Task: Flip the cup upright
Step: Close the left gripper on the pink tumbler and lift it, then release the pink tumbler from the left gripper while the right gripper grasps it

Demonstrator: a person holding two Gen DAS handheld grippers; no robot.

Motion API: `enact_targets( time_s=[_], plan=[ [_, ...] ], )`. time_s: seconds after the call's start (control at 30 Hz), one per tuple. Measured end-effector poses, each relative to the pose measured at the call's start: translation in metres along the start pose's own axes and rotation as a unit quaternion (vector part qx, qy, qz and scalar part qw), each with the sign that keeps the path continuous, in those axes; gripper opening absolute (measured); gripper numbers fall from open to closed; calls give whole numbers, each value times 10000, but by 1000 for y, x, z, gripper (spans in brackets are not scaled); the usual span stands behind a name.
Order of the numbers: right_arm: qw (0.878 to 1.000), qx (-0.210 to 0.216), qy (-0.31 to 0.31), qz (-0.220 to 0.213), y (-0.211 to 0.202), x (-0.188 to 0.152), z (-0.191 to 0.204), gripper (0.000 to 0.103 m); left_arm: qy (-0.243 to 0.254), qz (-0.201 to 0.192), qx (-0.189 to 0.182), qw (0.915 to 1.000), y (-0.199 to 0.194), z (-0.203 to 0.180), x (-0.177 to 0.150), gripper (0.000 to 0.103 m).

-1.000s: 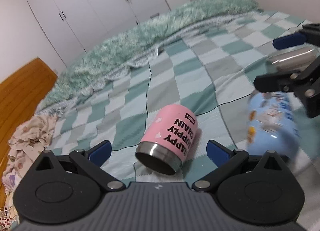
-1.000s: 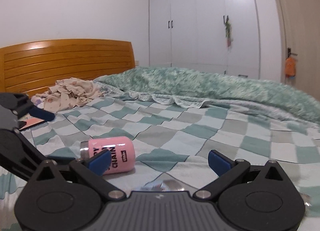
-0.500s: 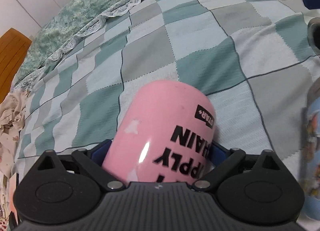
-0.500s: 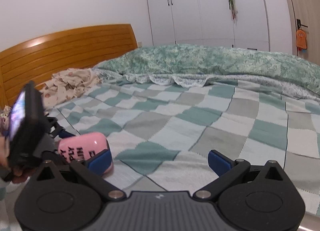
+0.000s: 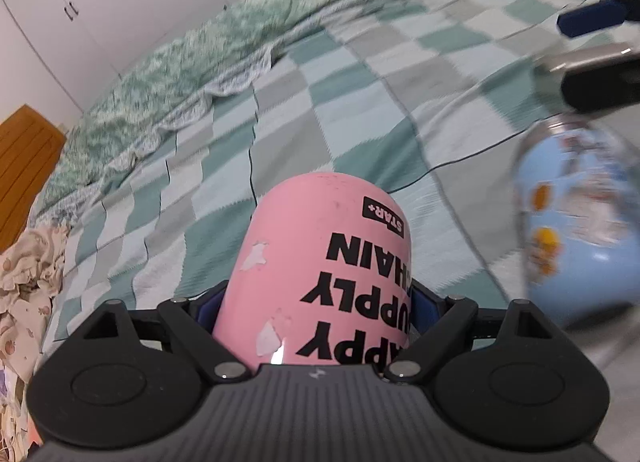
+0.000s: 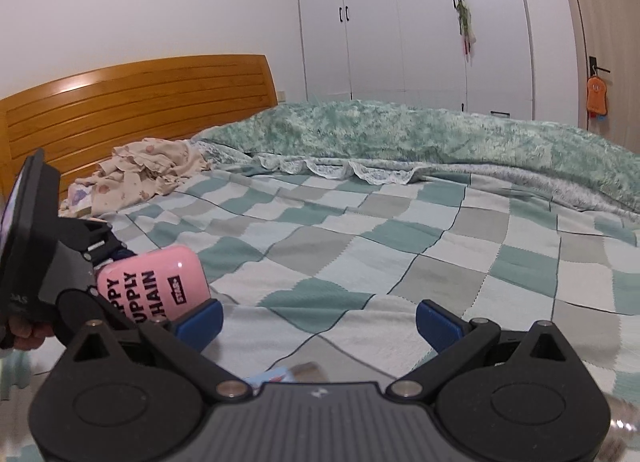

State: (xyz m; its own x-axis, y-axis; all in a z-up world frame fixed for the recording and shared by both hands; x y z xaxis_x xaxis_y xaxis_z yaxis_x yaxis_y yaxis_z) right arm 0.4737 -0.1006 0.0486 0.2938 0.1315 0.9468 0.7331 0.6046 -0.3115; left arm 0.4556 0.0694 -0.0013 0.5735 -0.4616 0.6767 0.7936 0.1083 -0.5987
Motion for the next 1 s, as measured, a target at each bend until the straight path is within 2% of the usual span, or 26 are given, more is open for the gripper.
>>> enact_targets(
  time_s=[0.13, 0.23, 0.43, 0.53, 0.63, 0.77, 0.87, 1.0],
  plan=[
    [9999, -88, -69, -79, -44, 4, 18, 103, 290, -391, -136, 9987, -51, -14, 1, 89],
    [9998, -167, -89, -118, -82, 2, 33, 103, 499, -671, -411, 9956, -91, -38, -3, 89],
    [9988, -480, -117, -26, -160, -22, 58, 103, 1022, -1142, -1164, 9813, -139, -108, -25, 89],
    [9982, -582, -85, 92, -188, -40, 65, 103, 1303, -1223, -1523, 9720, -146, -145, -36, 89],
    [9970, -737, -39, 230, -212, -62, 66, 103, 1597, -1307, -1729, 9631, -146, -177, -46, 89],
    [9947, -948, 102, 391, -232, -86, 58, 103, 1896, -1409, -2035, 9501, -138, -201, -54, 89],
    [9936, -1018, 172, 448, -240, -98, 53, 103, 2015, -1396, -2107, 9463, -129, -208, -62, 89],
    [9934, -1018, 94, 515, -240, -106, 56, 103, 1861, -1394, -2242, 9464, -122, -206, -62, 90]
  ],
)
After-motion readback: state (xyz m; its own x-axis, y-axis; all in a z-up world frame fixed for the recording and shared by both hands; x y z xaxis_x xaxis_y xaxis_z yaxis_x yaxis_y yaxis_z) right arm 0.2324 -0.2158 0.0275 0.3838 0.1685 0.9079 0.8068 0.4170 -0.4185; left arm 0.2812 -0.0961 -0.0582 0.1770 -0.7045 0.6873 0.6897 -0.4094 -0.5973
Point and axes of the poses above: each gripper's, at about its wrist camera, not at the fingertips, and y roughly the way its jaws point, z to its left, x to its top, the point moved 9 cm from there along y, roughly the way its jaws point, and after that the axes turned 8 degrees about -z, right-handed, at the moved point
